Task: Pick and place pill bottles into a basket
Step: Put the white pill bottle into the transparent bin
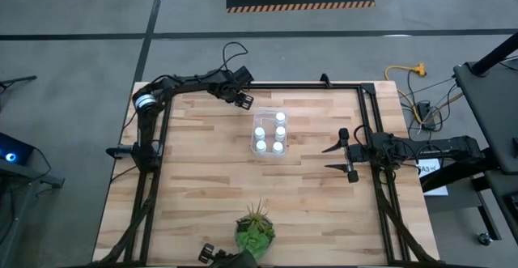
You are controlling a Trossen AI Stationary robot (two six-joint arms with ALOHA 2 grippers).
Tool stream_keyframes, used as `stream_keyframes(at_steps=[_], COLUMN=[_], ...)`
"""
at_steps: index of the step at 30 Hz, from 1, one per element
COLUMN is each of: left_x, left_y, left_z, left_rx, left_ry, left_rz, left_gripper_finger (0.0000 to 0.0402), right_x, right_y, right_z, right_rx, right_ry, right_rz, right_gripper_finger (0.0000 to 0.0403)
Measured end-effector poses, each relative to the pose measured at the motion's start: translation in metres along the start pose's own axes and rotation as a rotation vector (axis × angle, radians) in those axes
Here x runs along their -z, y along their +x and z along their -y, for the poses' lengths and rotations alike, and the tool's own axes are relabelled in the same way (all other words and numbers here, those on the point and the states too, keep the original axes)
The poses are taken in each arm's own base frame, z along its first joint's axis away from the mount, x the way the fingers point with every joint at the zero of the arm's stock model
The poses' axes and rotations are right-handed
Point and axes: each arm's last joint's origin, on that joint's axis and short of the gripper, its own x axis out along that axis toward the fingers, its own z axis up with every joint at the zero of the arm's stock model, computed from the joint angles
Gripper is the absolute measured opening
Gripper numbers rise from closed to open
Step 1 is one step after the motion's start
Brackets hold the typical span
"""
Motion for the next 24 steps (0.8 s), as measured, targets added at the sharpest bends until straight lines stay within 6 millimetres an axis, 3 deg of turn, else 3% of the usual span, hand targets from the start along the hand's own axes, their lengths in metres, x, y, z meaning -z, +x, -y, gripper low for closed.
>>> stream_keyframes(at_steps=[6, 12, 15, 19, 24], left_x=[-0.004, 0.005, 0.019, 0.047, 0.085], left_y=[-0.056, -0.126, -0.151, -0.164, -0.154], left_z=[0.001, 0.003, -0.001, -0.007, -0.016], left_rx=[0.075, 0.318, 0.466, 0.695, 0.936], left_ry=[0.013, -0.014, -0.021, -0.063, -0.187], left_rz=[0.165, 0.558, 0.776, 1.034, 1.304], left_gripper_finger=[0.0161, 0.0161, 0.0161, 0.0161, 0.0161], right_x=[0.000, 0.000, 0.000, 0.000, 0.000], right_y=[0.000, 0.000, 0.000, 0.000, 0.000], right_z=[0.000, 0.000, 0.000, 0.000, 0.000], right_rx=[0.001, 0.001, 0.000, 0.000, 0.000], right_ry=[0.000, 0.000, 0.000, 0.000, 0.000], right_rz=[0.000, 0.000, 0.000, 0.000, 0.000], right_gripper_finger=[0.0226, 0.0226, 0.0226, 0.0226, 0.0226])
